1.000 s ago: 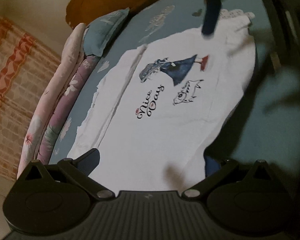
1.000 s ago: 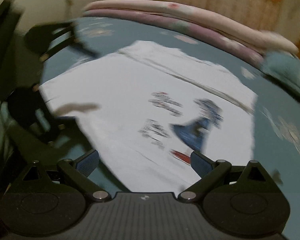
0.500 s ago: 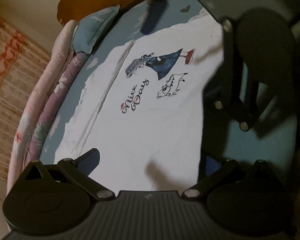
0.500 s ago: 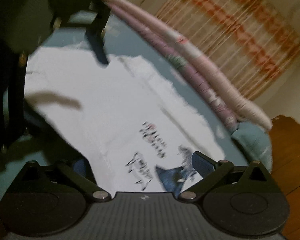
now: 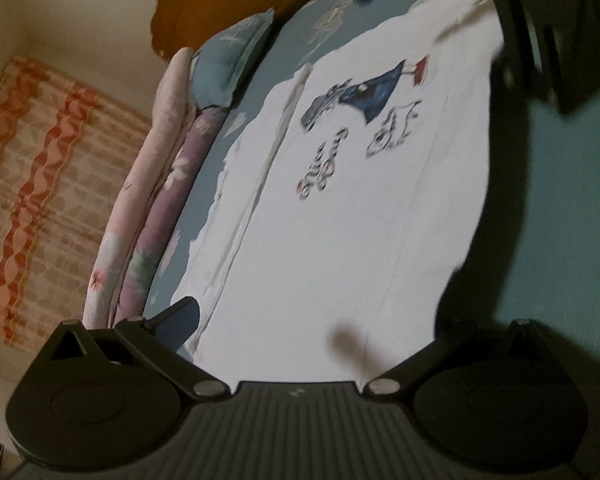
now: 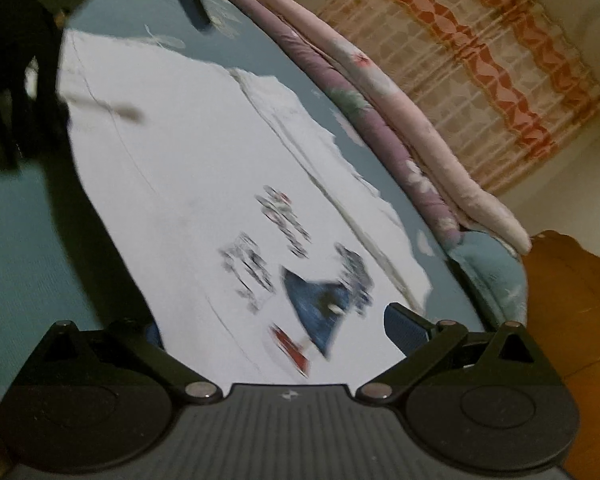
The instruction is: Fold clothes
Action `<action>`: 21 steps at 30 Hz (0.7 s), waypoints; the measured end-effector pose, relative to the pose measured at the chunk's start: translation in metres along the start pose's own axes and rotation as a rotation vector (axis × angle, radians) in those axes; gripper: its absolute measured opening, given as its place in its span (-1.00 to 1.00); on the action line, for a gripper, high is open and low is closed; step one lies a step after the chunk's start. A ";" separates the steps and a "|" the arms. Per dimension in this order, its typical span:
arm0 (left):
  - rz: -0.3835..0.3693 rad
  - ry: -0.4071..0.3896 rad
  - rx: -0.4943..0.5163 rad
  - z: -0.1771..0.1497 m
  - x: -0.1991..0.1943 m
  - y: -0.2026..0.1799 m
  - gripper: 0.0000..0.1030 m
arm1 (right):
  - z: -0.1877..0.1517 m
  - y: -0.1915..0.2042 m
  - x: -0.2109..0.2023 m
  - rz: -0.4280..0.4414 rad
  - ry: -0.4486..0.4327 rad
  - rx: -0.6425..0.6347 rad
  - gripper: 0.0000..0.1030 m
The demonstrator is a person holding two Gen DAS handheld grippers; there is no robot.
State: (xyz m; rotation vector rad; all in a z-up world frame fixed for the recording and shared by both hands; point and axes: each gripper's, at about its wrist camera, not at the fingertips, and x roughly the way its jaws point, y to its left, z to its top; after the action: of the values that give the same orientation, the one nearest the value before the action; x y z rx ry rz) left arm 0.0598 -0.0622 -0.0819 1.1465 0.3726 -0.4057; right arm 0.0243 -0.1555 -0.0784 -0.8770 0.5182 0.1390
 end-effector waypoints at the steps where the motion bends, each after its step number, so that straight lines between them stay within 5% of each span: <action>1: 0.005 0.007 -0.003 -0.001 0.000 0.001 0.99 | -0.004 -0.002 0.002 -0.019 0.015 -0.012 1.00; 10: 0.025 0.011 0.005 0.027 0.010 -0.006 0.99 | 0.016 0.007 0.017 -0.024 0.011 0.007 1.00; 21: 0.083 0.074 -0.028 -0.015 0.015 0.013 0.99 | -0.024 -0.025 0.021 -0.086 0.074 0.040 1.00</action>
State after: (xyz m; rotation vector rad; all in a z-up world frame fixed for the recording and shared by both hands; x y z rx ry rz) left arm 0.0783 -0.0457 -0.0841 1.1480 0.3924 -0.2850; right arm 0.0414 -0.1919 -0.0840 -0.8661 0.5493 0.0176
